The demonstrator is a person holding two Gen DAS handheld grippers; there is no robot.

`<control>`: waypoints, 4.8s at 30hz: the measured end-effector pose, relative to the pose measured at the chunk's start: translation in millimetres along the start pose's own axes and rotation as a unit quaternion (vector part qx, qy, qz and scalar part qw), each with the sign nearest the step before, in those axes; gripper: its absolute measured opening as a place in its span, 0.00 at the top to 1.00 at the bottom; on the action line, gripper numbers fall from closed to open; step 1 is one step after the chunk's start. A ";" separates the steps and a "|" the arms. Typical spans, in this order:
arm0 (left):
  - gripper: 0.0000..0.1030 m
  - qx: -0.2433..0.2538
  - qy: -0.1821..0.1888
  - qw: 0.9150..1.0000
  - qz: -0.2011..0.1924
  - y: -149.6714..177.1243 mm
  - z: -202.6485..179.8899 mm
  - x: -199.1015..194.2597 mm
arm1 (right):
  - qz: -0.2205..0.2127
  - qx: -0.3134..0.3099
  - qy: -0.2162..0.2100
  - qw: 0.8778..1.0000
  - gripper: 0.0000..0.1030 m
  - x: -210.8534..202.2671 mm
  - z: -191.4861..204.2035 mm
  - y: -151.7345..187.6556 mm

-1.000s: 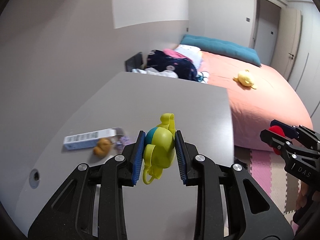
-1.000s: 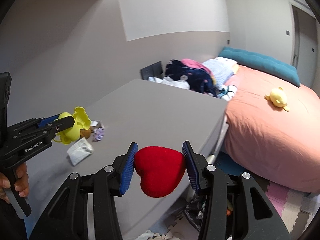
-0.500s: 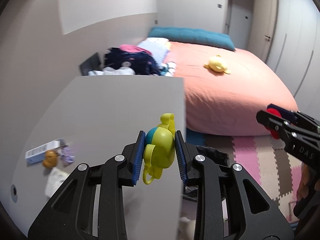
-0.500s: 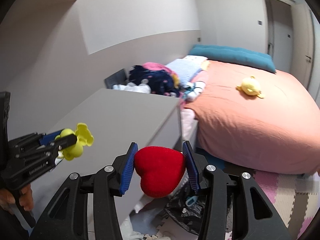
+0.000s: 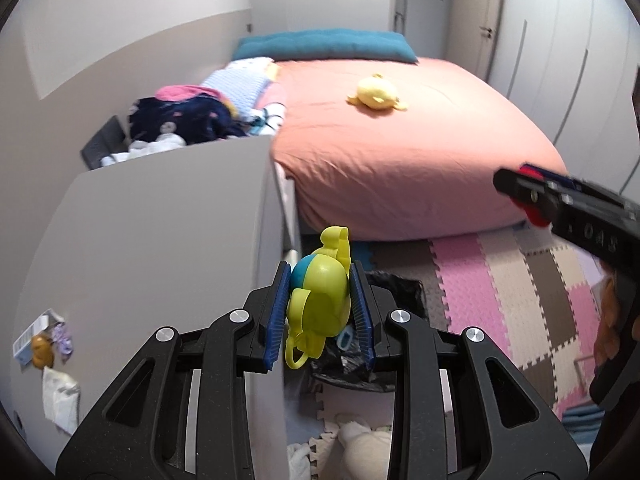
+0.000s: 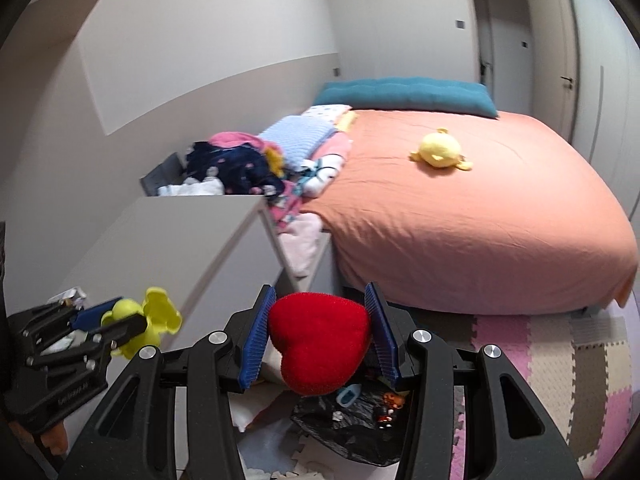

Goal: Collect trash
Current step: 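Carry the yellow-green toy and red heart over the bin and open both tools, then move both open tools back from the bin to the table, then grasp the white paper packet with the left tool while the right tool grasps the lavender scrunchie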

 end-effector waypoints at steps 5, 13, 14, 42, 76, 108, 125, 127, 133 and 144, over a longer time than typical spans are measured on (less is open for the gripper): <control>0.71 0.029 0.012 0.999 0.030 9.6 -26.5 27.1 | 0.012 0.021 0.022 0.999 0.53 12.5 -32.3 7.0; 0.06 0.039 -0.026 0.998 0.048 10.8 -29.0 65.6 | 0.016 0.036 0.112 0.993 0.19 42.5 -80.1 -5.0; 0.06 0.037 -0.029 0.998 0.051 9.9 -26.3 67.6 | 0.015 0.039 0.114 0.993 0.19 44.8 -84.5 -6.8; 0.06 -0.004 -0.046 0.999 0.027 14.3 25.0 32.2 | 0.005 0.022 0.086 0.996 0.14 39.1 -38.1 -15.7; 0.06 -0.162 -0.163 0.973 -0.011 104.6 247.0 -72.4 | 0.014 -0.075 -0.047 0.996 0.03 46.9 191.3 -4.7; 0.65 -0.197 -0.157 0.968 0.003 147.5 306.6 -53.1 | 0.048 -0.182 -0.117 0.975 0.03 82.6 337.4 16.5; 0.69 -0.271 -0.183 0.945 -0.016 161.5 351.5 -78.2 | 0.080 -0.247 -0.164 0.952 0.06 110.5 439.1 32.0; 0.69 -0.271 -0.186 0.944 -0.017 162.5 354.3 -80.2 | 0.089 -0.251 -0.166 0.949 0.08 116.8 448.5 33.9; 0.69 -0.280 -0.191 0.940 -0.018 166.9 364.7 -86.7 | 0.110 -0.265 -0.171 0.943 0.32 134.1 469.3 39.8; 0.69 -0.276 -0.195 0.941 -0.012 169.5 369.5 -85.6 | 0.119 -0.284 -0.175 0.935 0.80 143.6 484.1 44.9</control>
Point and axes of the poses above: each gripper's, at about its wrist camera, not at the fingertips, and x roughly the way its jaws point, z to its left, y to its underside, the point moved 8 cm from there along x, roughly the way its jaws point, and after that the axes turned 8 degrees about -x, right-handed, at the moved point
